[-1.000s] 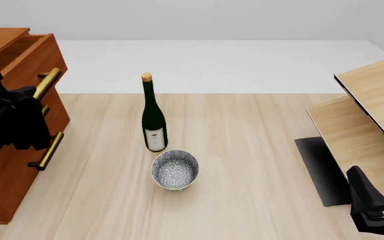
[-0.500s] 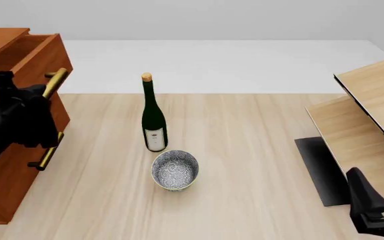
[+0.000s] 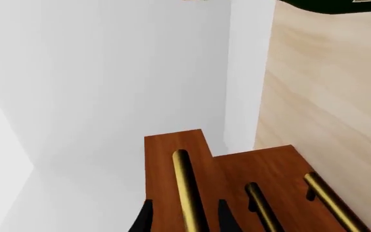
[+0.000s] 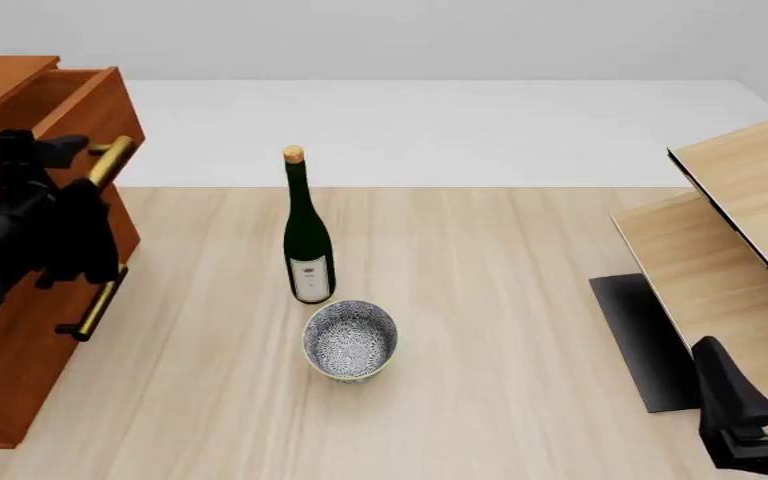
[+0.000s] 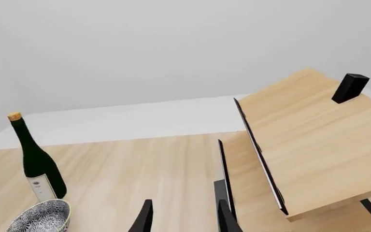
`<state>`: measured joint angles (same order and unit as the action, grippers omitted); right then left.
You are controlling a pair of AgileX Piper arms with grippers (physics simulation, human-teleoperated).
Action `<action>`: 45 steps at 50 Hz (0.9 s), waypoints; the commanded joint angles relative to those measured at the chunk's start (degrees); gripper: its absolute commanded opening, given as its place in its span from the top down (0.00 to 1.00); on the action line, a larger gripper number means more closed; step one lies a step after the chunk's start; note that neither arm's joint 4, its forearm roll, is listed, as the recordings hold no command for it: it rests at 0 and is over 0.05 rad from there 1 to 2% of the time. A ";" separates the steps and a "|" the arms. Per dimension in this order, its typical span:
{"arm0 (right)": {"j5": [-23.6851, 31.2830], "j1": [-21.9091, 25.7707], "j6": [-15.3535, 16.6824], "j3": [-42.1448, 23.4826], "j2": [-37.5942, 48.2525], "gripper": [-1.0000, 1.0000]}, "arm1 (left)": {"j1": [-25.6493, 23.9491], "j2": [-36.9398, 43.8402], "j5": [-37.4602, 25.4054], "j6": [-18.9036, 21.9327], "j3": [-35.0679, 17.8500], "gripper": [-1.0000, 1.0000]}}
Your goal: Close the bottom drawer of the cabinet and open the top drawer.
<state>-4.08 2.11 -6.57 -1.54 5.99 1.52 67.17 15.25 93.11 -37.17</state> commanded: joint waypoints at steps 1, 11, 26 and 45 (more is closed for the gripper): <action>-0.32 0.01 -0.01 -0.12 0.43 0.00 | 0.17 0.17 0.10 -0.08 -0.19 0.00; -0.20 0.01 -0.14 -0.09 0.30 0.00 | -0.07 -0.56 -0.30 -0.76 0.45 0.00; -0.16 -0.03 -0.68 -0.28 0.39 0.00 | -0.38 -3.71 -1.69 -1.94 2.80 0.00; 0.28 -0.47 -2.38 -0.43 0.11 0.00 | 0.62 -10.41 -4.37 -2.48 6.57 0.00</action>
<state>-3.84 1.86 -8.09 -1.91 6.08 1.83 60.13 12.21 90.88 -32.55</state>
